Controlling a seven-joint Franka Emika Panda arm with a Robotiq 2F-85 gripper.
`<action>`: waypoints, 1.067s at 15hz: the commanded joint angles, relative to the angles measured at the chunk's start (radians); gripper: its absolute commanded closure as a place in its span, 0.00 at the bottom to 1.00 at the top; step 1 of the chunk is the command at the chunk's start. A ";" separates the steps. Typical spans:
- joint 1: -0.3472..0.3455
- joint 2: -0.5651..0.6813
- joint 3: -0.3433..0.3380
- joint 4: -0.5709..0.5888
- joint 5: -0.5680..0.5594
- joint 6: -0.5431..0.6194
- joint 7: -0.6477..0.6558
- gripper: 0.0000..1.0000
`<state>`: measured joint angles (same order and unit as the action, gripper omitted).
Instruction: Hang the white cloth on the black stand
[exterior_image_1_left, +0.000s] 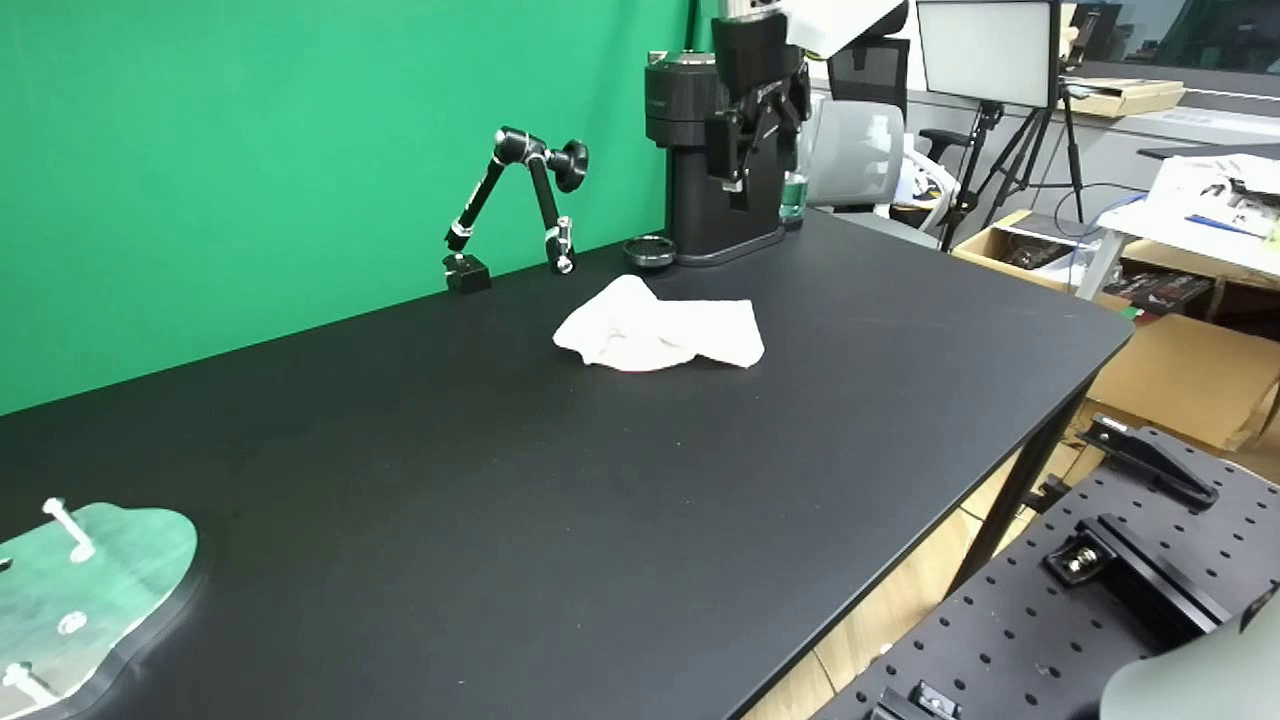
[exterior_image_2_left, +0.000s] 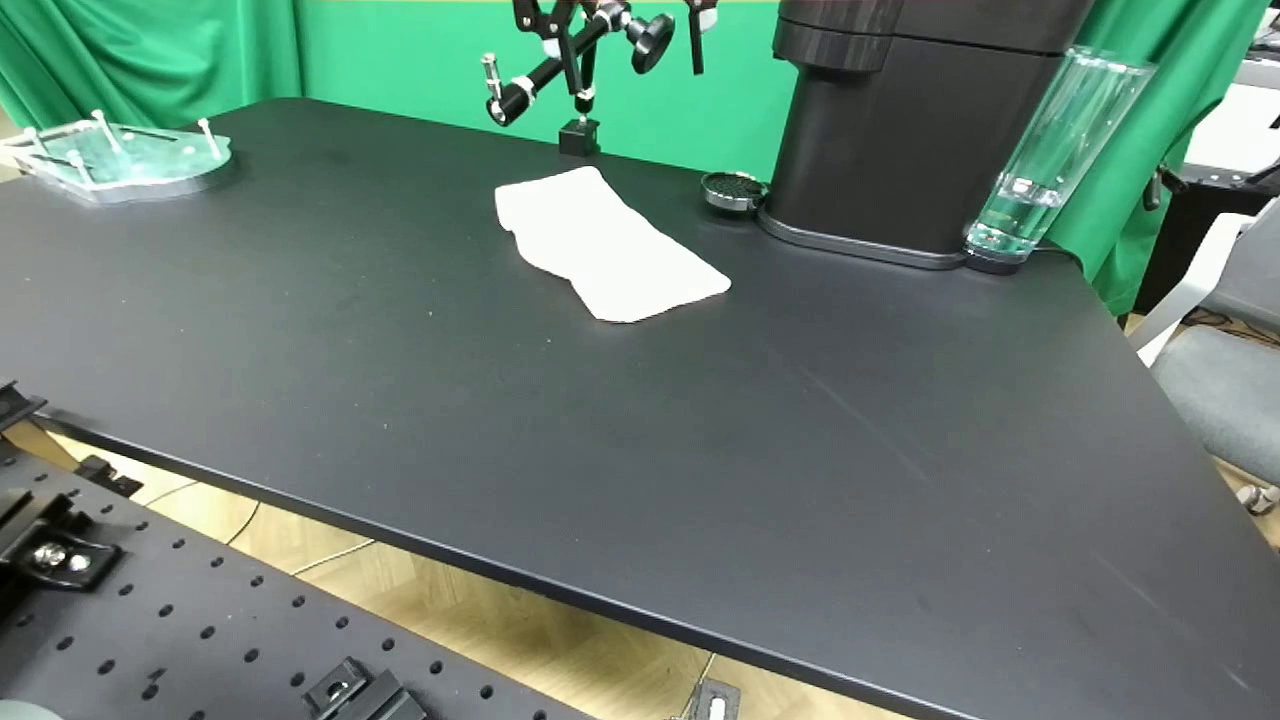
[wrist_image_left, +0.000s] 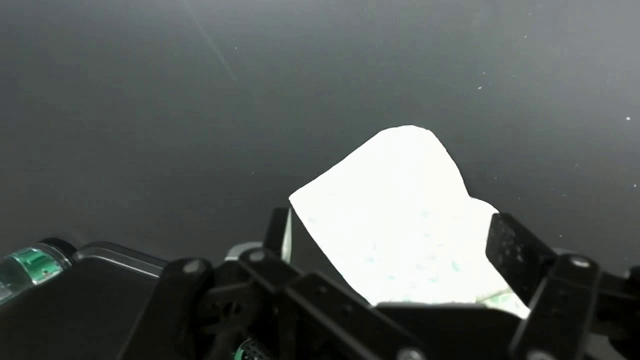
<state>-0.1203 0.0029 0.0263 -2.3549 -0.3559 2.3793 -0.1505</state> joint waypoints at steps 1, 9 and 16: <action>0.050 0.148 -0.012 0.157 -0.012 -0.073 -0.095 0.00; 0.093 0.245 -0.011 0.211 0.010 -0.044 -0.132 0.00; 0.094 0.312 -0.019 0.196 0.105 0.202 0.011 0.00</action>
<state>-0.0379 0.2722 0.0180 -2.1657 -0.2850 2.4863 -0.1953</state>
